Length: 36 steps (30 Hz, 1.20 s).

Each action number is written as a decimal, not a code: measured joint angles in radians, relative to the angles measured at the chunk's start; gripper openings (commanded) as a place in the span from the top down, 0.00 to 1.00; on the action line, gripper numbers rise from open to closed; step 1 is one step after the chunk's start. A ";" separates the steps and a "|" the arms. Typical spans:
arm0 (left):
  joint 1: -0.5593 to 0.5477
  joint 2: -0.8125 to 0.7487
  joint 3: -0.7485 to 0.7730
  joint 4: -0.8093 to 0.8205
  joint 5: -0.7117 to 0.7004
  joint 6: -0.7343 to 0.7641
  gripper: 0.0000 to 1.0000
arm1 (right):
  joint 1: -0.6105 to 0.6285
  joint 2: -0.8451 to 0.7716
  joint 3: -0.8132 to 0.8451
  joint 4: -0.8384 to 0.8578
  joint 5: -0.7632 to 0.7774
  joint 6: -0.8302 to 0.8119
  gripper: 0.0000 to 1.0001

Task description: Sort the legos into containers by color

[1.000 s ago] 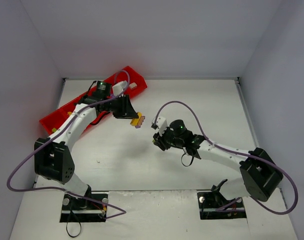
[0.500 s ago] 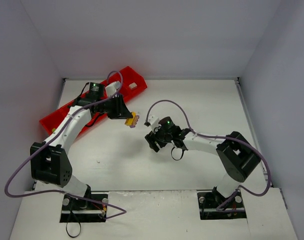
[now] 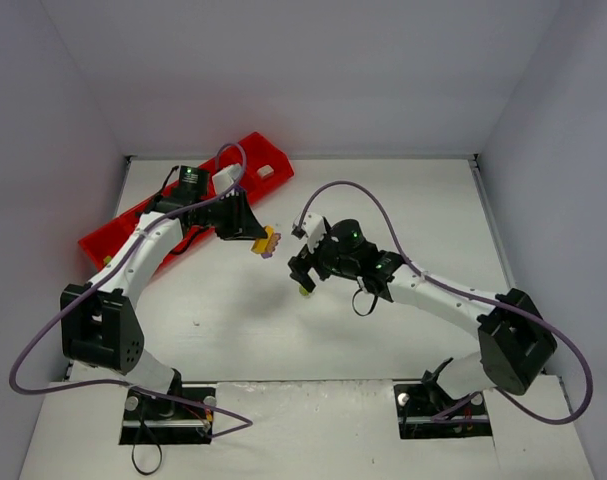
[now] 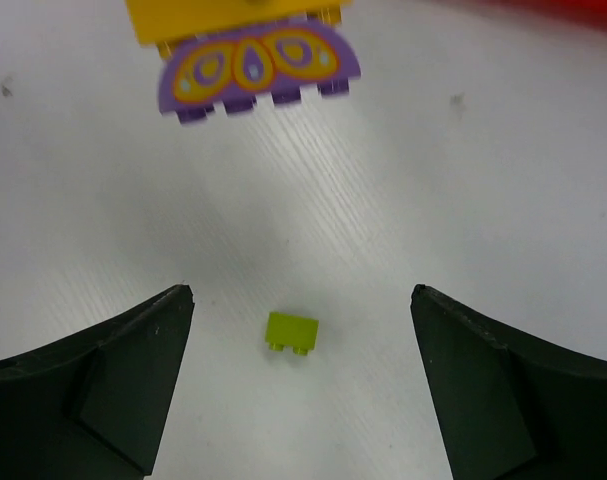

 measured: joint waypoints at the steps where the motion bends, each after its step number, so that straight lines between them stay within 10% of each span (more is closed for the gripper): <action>1: 0.000 0.000 0.000 0.001 0.006 -0.001 1.00 | 0.003 -0.016 0.012 0.001 -0.006 -0.003 0.12; 36: -0.074 0.000 -0.007 0.002 0.079 -0.020 1.00 | 0.043 0.056 0.152 0.001 -0.045 -0.074 0.08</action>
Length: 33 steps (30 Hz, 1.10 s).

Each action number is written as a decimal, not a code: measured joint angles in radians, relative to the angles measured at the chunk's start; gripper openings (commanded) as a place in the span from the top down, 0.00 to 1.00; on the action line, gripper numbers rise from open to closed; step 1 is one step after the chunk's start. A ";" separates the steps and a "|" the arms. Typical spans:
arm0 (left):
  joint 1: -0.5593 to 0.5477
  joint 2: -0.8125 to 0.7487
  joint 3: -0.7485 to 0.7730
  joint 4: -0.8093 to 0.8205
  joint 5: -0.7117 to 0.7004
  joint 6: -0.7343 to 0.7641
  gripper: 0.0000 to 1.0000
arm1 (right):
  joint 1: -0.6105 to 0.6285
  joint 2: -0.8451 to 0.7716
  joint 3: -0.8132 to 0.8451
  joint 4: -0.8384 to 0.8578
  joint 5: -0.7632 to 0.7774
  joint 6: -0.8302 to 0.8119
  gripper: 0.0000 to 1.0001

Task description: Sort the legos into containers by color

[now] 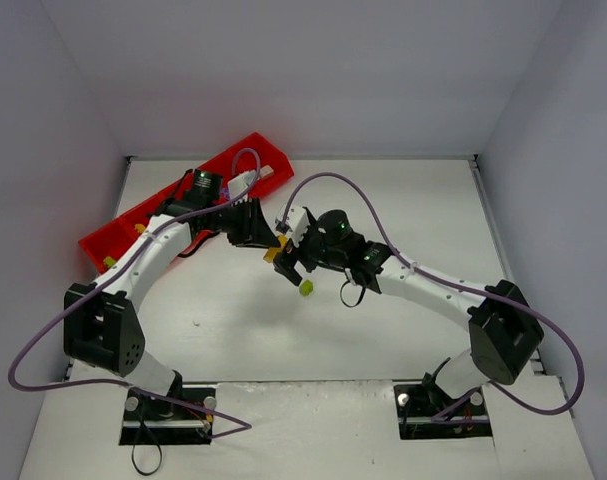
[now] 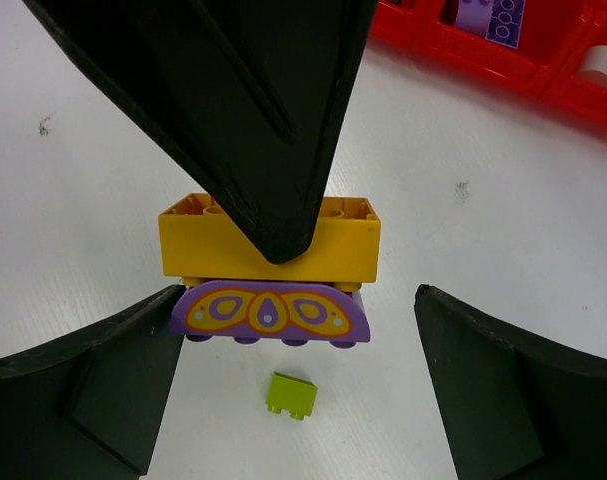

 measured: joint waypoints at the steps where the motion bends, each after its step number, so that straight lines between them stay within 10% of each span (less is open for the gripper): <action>1: 0.000 0.000 0.000 0.000 0.000 0.000 1.00 | 0.000 0.000 0.000 0.001 -0.002 0.000 0.08; 8: -0.005 0.000 -0.002 0.003 0.000 -0.004 1.00 | 0.004 0.000 0.000 0.016 -0.010 0.002 0.19; 13: -0.004 0.000 -0.002 0.014 -0.003 -0.010 1.00 | 0.005 0.000 0.000 0.016 -0.019 0.006 0.70; 19: -0.005 0.000 -0.002 0.007 -0.010 -0.004 1.00 | 0.005 0.000 -0.012 0.027 -0.014 0.009 0.99; 33: 0.038 0.000 0.028 -0.056 -0.025 0.044 1.00 | 0.003 -0.081 -0.196 0.027 0.055 0.048 1.00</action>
